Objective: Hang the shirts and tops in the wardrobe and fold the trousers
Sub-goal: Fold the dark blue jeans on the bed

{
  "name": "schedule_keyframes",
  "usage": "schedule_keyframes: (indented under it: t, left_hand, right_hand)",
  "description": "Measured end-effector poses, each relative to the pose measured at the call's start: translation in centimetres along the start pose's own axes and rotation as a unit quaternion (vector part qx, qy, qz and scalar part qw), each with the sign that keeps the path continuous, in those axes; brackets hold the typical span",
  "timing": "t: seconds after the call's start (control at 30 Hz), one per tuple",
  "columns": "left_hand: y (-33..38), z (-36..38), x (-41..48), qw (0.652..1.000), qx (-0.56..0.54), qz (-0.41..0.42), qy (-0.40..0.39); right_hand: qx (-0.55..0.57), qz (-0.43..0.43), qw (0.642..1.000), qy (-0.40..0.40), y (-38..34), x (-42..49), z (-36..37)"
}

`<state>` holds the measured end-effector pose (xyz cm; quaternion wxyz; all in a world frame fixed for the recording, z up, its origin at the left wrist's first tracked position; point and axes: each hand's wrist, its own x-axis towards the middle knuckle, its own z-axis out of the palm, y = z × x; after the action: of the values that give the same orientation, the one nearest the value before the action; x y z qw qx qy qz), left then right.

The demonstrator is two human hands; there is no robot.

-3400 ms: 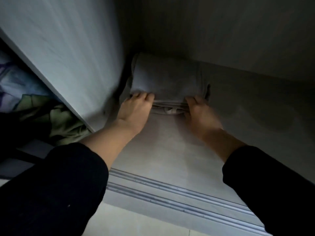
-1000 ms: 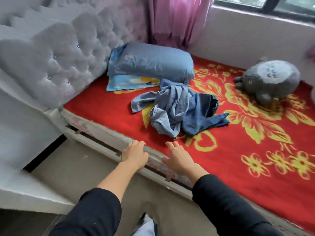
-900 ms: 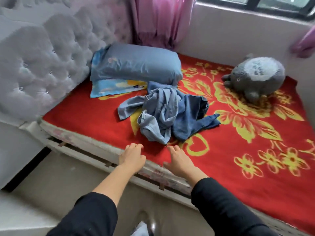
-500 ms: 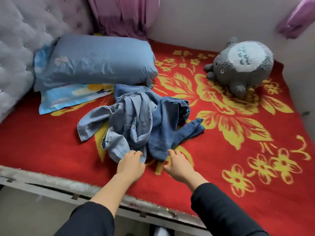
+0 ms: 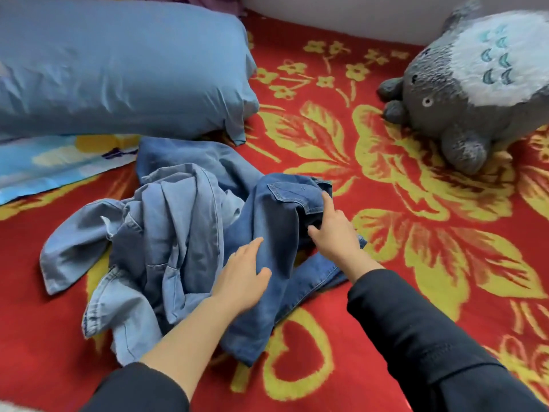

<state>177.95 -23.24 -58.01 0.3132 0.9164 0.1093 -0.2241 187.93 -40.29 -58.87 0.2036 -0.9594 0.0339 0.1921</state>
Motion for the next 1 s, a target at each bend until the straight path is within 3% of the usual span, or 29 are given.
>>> schedule_keyframes:
  t: [0.1,0.2,0.33,0.47,0.53,0.63,0.7,0.77,0.87,0.93,1.0]
  left_hand:
    - [1.0,-0.6,3.0,0.999,-0.038,0.005,0.027]
    - [2.0,-1.2,5.4,0.993,-0.095,0.005,0.069]
    - [2.5,-2.6,7.5,0.967,-0.221,-0.032,0.119]
    - [2.6,-3.5,7.4,0.958,-0.231,-0.064,0.160]
    - [2.5,-4.1,6.3,0.967,-0.188,-0.087,0.149]
    - [0.6,-4.7,4.2,0.992,-0.010,-0.057,0.111]
    - [-0.9,-4.9,2.2,0.995,0.036,-0.026,0.086]
    - [-2.1,-4.9,0.0,1.000,-0.019,-0.005,0.019]
    - [-3.5,-4.3,-4.2,0.993,-0.057,0.020,-0.100]
    - [-5.2,-3.1,-6.8,0.992,0.007,0.045,-0.116]
    - [-7.2,-2.1,-8.7,0.992,0.016,0.063,-0.111]
  right_hand:
    - [0.128,0.043,0.990,-0.035,0.3,3.1,0.8]
    - [0.186,-0.001,0.982,-0.016,0.5,3.5,1.9]
    - [0.177,-0.142,0.973,0.026,1.4,-0.3,3.2]
    - [0.083,-0.327,0.938,0.071,2.1,-5.8,3.3]
    - [0.046,-0.402,0.911,0.077,2.1,-8.2,3.4]
    - [0.023,-0.436,0.899,0.027,3.1,-10.9,4.1]
    - [0.051,-0.379,0.922,-0.065,4.5,-11.7,4.6]
    - [0.154,-0.233,0.948,-0.152,5.8,-12.0,4.6]
    - [0.311,0.017,0.946,-0.086,6.9,-11.3,4.8]
    - [0.440,0.176,0.879,-0.058,6.8,-10.2,4.6]
    - [0.526,0.273,0.798,-0.113,6.2,-9.3,4.4]
